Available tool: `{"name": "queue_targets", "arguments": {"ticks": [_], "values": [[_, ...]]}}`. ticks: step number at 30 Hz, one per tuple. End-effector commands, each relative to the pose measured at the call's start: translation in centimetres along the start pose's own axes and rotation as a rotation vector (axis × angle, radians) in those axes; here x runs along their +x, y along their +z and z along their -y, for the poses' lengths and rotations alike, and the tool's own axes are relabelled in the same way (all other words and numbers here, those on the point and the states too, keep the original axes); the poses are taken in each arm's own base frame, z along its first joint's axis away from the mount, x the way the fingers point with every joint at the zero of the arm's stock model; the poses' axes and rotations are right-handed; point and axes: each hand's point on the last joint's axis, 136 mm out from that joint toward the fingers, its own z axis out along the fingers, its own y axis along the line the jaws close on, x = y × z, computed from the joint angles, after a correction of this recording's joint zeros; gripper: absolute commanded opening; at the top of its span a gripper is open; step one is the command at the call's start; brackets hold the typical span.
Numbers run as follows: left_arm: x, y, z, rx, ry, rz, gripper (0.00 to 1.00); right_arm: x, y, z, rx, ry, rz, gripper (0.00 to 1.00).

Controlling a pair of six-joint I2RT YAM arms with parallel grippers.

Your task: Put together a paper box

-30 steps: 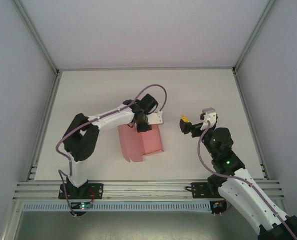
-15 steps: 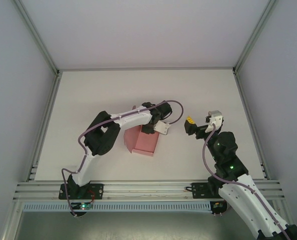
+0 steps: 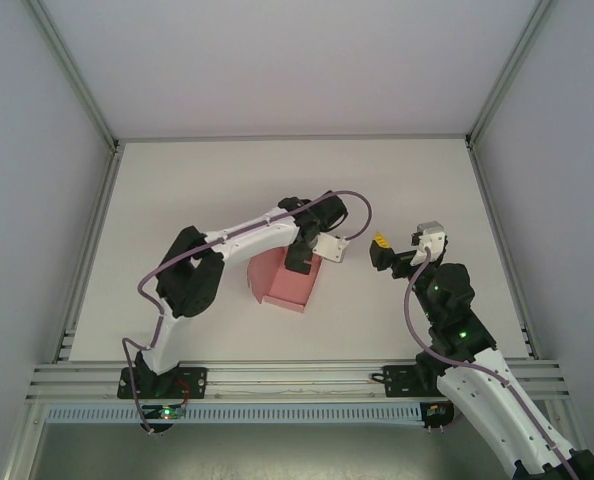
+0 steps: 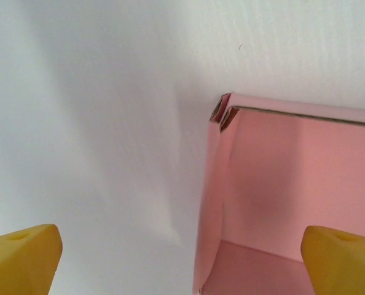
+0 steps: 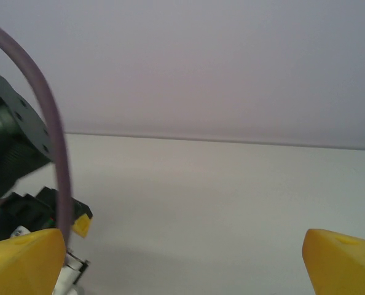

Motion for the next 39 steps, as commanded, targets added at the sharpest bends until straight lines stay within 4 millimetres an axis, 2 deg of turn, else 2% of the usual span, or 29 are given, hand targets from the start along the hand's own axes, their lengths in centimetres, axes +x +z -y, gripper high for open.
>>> {"name": "queue_targets", "arguments": {"ticks": [1, 5, 9, 13, 15, 19, 24, 26, 27, 30, 33, 37, 39], "values": [[-1.1, -2.8, 0.2, -0.030, -0.014, 0.080, 1.00, 0.3, 0.0, -0.3, -0.024, 0.005, -0.007, 0.98], [-1.4, -6.2, -2.9, -0.157, -0.148, 0.183, 1.00, 0.2, 0.1, -0.8, -0.048, 0.010, -0.013, 0.98], [0.2, -10.2, -7.7, -0.310, -0.434, 0.282, 1.00, 0.4, 0.2, -0.9, -0.058, 0.008, -0.021, 0.98], [1.8, -13.5, -9.5, -0.395, -0.703, 0.367, 1.00, 0.9, 0.6, -0.9, -0.055, 0.006, -0.042, 0.98], [3.5, -15.0, -9.9, -0.443, -0.916, 0.368, 1.00, 1.3, 1.0, -0.7, -0.044, 0.007, -0.066, 0.98], [7.8, -15.9, -7.6, -0.504, -1.267, 0.307, 1.00, 2.1, 2.0, -0.4, -0.021, 0.015, -0.108, 0.98], [12.4, -15.4, -1.5, -0.512, -1.520, 0.211, 1.00, 3.3, 2.8, -0.2, -0.002, 0.027, -0.158, 0.98], [12.4, -14.8, 0.3, -0.452, -1.569, 0.224, 1.00, 3.8, 3.0, -0.1, 0.004, 0.030, -0.175, 0.98], [11.5, -14.3, 1.0, -0.393, -1.557, 0.253, 1.00, 3.9, 3.1, 0.0, 0.007, 0.032, -0.181, 0.98], [10.6, -13.5, 2.1, -0.307, -1.554, 0.274, 1.00, 4.1, 3.6, -0.3, -0.009, 0.023, -0.190, 0.98], [10.8, -12.9, 2.8, -0.296, -1.564, 0.270, 1.00, 3.7, 4.5, -3.0, -0.163, -0.008, -0.178, 0.98], [10.1, -12.7, 4.0, -0.244, -1.555, 0.341, 1.00, 4.7, 6.0, -9.7, -0.572, -0.130, -0.233, 0.98], [10.0, -13.0, 4.5, -0.237, -1.557, 0.382, 1.00, 5.4, 7.5, -12.1, -0.723, -0.139, -0.273, 0.98]]}}
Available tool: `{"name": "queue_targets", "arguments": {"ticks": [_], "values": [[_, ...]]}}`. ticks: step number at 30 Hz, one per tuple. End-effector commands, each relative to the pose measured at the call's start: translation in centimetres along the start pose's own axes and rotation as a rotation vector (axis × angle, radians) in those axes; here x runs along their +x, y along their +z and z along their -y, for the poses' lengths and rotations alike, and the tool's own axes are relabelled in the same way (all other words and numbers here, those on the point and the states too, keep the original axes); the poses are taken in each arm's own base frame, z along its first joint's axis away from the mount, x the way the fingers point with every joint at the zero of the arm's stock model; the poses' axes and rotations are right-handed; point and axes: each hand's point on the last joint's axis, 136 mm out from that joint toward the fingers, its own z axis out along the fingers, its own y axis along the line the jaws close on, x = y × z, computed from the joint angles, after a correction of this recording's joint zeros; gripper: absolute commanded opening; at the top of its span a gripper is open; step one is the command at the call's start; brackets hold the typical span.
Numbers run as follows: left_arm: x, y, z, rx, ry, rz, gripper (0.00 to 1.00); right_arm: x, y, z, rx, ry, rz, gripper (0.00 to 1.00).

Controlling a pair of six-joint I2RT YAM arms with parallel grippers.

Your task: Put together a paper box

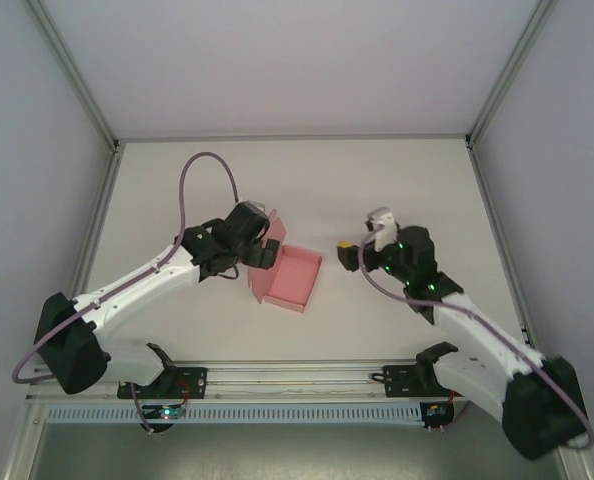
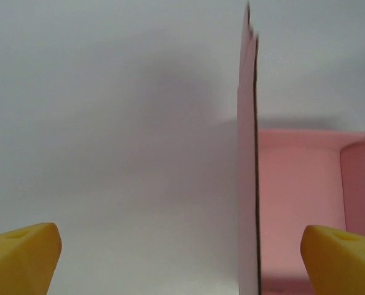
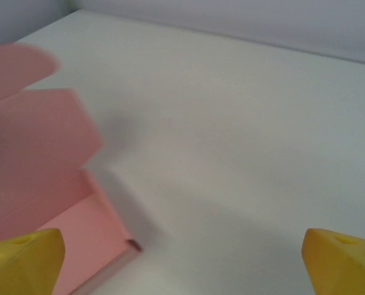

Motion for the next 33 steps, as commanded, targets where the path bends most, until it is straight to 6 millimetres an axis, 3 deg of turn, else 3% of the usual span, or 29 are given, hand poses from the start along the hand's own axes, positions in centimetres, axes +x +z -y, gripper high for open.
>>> {"name": "queue_targets", "arguments": {"ticks": [1, 5, 8, 17, 24, 28, 33], "values": [[-0.9, -1.7, 0.9, 0.090, -0.059, 0.086, 1.00, -3.3, 2.5, -5.4, -0.386, -0.164, 0.059, 0.98], [-0.5, -2.9, 0.4, 0.105, -0.072, 0.136, 1.00, -3.8, 7.8, -5.7, -0.515, -0.123, -0.090, 0.94], [0.1, -3.3, -0.8, 0.067, -0.090, 0.160, 1.00, -1.6, 10.8, -5.2, -0.462, -0.158, -0.224, 0.93], [1.6, -4.3, -3.3, -0.007, -0.126, 0.198, 1.00, 4.7, 13.4, -6.4, -0.467, -0.184, -0.448, 0.84], [1.8, -4.2, -3.7, -0.018, -0.135, 0.201, 1.00, 6.8, 14.9, -5.9, -0.367, -0.184, -0.545, 0.59], [1.9, -4.0, -3.9, -0.032, -0.135, 0.195, 1.00, 7.8, 14.9, -5.1, -0.283, -0.185, -0.575, 0.28], [1.8, -3.9, -4.0, -0.046, -0.127, 0.193, 1.00, 7.3, 14.7, -4.0, -0.187, -0.143, -0.550, 0.09]]}}
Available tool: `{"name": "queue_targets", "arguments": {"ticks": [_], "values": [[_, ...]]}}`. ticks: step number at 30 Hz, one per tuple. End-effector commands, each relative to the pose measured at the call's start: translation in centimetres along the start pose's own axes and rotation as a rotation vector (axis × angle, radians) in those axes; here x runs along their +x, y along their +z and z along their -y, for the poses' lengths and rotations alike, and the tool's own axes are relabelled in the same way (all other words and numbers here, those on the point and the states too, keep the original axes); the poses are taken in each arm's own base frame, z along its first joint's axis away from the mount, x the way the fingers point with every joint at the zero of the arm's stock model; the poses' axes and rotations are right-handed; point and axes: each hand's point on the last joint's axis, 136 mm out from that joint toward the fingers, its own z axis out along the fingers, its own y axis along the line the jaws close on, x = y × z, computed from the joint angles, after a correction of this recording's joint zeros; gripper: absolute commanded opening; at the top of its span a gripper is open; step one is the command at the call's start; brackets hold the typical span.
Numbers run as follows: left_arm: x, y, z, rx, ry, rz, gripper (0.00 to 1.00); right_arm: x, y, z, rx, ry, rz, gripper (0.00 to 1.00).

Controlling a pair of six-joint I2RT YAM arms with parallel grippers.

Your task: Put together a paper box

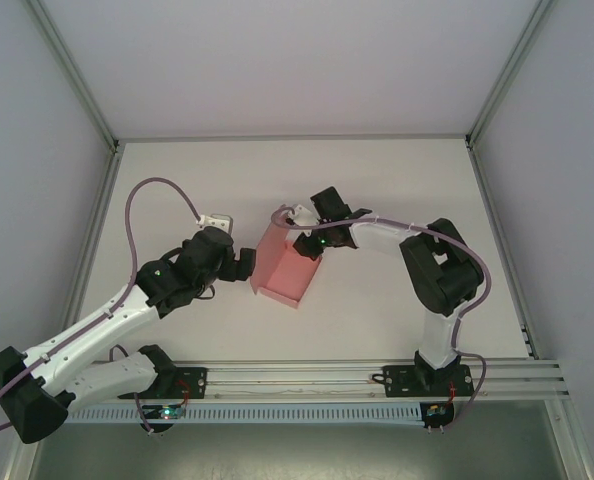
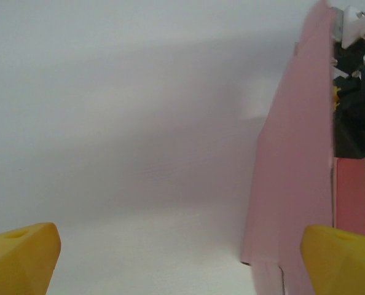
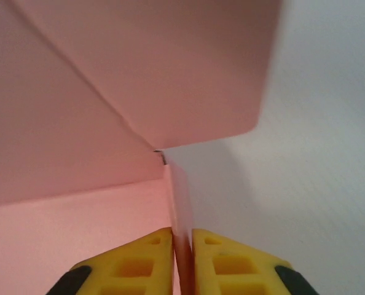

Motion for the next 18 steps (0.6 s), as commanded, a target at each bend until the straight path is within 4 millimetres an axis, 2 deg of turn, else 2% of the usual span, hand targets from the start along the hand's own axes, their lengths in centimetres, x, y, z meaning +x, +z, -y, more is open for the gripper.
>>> {"name": "queue_targets", "arguments": {"ticks": [1, 4, 7, 9, 12, 17, 18], "values": [[-0.2, 0.3, -0.7, -0.042, -0.014, 0.009, 1.00, 0.2, -0.6, 1.1, 0.097, 0.058, 0.004, 0.07], [-0.6, 0.3, -1.0, -0.065, -0.026, 0.021, 1.00, -0.2, -1.4, 2.4, 0.210, 0.125, 0.044, 0.05], [-1.4, 0.0, -1.1, -0.077, -0.042, 0.047, 1.00, -0.1, -2.8, 4.8, 0.401, 0.318, 0.112, 0.05], [-1.9, -0.2, -1.2, -0.086, -0.051, 0.067, 1.00, 0.8, -3.8, 6.0, 0.543, 0.462, 0.153, 0.03], [-2.8, -0.5, -1.3, -0.096, -0.045, 0.087, 1.00, 2.1, -5.0, 6.5, 0.712, 0.562, 0.183, 0.05], [-3.8, 0.1, -0.6, -0.096, -0.011, 0.100, 1.00, 2.6, -5.4, 4.9, 0.765, 0.644, 0.240, 0.08], [-3.9, 0.3, -0.5, -0.096, -0.009, 0.099, 1.00, 2.9, -5.6, 4.7, 0.786, 0.665, 0.252, 0.12]]}}
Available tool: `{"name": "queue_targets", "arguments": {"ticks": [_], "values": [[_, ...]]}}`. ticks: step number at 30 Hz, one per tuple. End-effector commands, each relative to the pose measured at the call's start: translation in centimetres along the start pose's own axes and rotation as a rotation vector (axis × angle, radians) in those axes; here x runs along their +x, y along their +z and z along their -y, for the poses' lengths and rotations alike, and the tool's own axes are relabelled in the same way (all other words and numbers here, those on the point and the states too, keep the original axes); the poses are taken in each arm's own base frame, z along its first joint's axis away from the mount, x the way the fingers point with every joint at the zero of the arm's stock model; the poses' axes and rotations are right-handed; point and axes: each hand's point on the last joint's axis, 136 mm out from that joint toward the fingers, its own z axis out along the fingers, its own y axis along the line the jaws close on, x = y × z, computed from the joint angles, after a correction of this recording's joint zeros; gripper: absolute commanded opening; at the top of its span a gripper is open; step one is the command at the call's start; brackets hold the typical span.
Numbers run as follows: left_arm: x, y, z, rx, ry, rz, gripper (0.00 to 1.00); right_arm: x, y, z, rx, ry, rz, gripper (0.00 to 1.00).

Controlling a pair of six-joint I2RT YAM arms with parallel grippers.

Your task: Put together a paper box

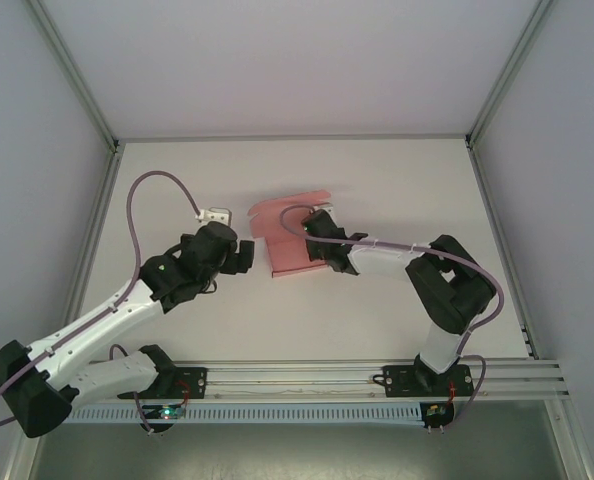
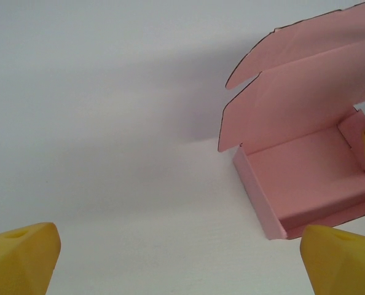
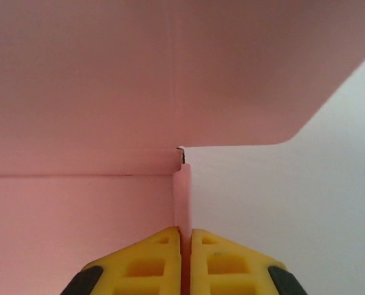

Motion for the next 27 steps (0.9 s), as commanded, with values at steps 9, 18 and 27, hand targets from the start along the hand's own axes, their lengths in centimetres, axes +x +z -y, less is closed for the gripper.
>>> {"name": "queue_targets", "arguments": {"ticks": [9, 18, 27], "values": [[-2.4, 2.2, 1.8, 0.079, 0.015, 0.015, 1.00, -0.9, -3.5, 1.8, 0.116, 0.196, 0.156, 0.34], [-4.5, 6.2, 3.1, 0.295, 0.066, -0.014, 1.00, -5.6, -7.5, 1.9, -0.015, -0.122, 0.315, 0.98], [-5.7, 9.0, 4.2, 0.397, 0.340, -0.003, 1.00, -8.7, -7.6, 0.9, -0.488, -0.422, 0.290, 0.98]]}}
